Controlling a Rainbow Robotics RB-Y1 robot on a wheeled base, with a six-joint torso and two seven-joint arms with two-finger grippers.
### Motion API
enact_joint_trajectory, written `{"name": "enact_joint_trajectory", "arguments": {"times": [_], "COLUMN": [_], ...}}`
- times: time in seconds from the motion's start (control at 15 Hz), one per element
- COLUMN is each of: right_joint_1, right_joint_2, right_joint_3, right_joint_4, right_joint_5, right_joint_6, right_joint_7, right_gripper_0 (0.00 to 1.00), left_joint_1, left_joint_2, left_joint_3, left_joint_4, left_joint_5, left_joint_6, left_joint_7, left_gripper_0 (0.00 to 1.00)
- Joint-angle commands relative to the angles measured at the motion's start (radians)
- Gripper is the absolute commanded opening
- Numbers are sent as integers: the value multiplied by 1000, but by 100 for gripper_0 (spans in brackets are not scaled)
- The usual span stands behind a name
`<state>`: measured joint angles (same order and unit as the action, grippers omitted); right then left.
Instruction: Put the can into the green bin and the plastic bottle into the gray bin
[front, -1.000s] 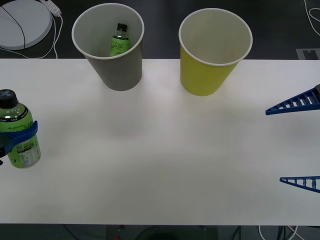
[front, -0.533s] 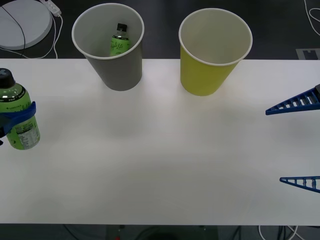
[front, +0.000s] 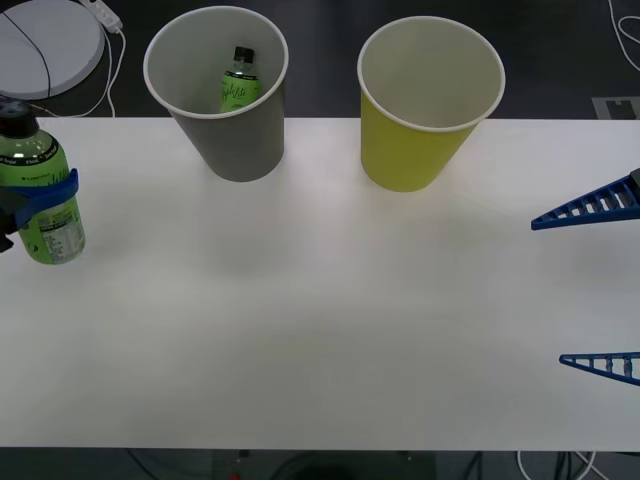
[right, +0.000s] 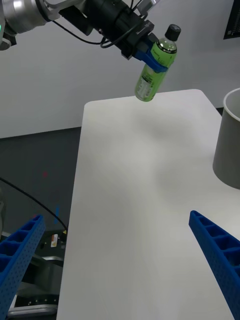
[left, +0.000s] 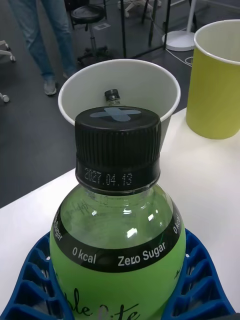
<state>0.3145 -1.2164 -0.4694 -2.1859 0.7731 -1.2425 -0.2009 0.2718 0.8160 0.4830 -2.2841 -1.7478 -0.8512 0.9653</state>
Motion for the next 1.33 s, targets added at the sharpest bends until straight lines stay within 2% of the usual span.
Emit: {"name": "enact_joint_trajectory", "arguments": {"times": [0.07, 0.33, 0.67, 1.0, 1.33], "right_joint_1": [0, 0, 0, 0, 0], "right_joint_2": [0, 0, 0, 0, 0], "right_joint_3": [0, 0, 0, 0, 0], "right_joint_4": [0, 0, 0, 0, 0], "right_joint_5": [0, 0, 0, 0, 0], "right_joint_6": [0, 0, 0, 0, 0], "right_joint_7": [0, 0, 0, 0, 0], "right_gripper_0": [100, 100, 100, 100, 100], "left_joint_1": [-69, -158, -243, -365, -460], "left_joint_2": [40, 107, 206, 336, 422], "left_joint_3": [17, 15, -31, -50, -133], "left_joint_4": [35, 86, 181, 290, 382], "left_joint_5": [10, 24, 94, 171, 220], "left_joint_6": [-95, -190, -206, -336, -347], "left_joint_7": [10, 38, 39, 35, 21], "left_gripper_0": [0, 0, 0, 0, 0]}}
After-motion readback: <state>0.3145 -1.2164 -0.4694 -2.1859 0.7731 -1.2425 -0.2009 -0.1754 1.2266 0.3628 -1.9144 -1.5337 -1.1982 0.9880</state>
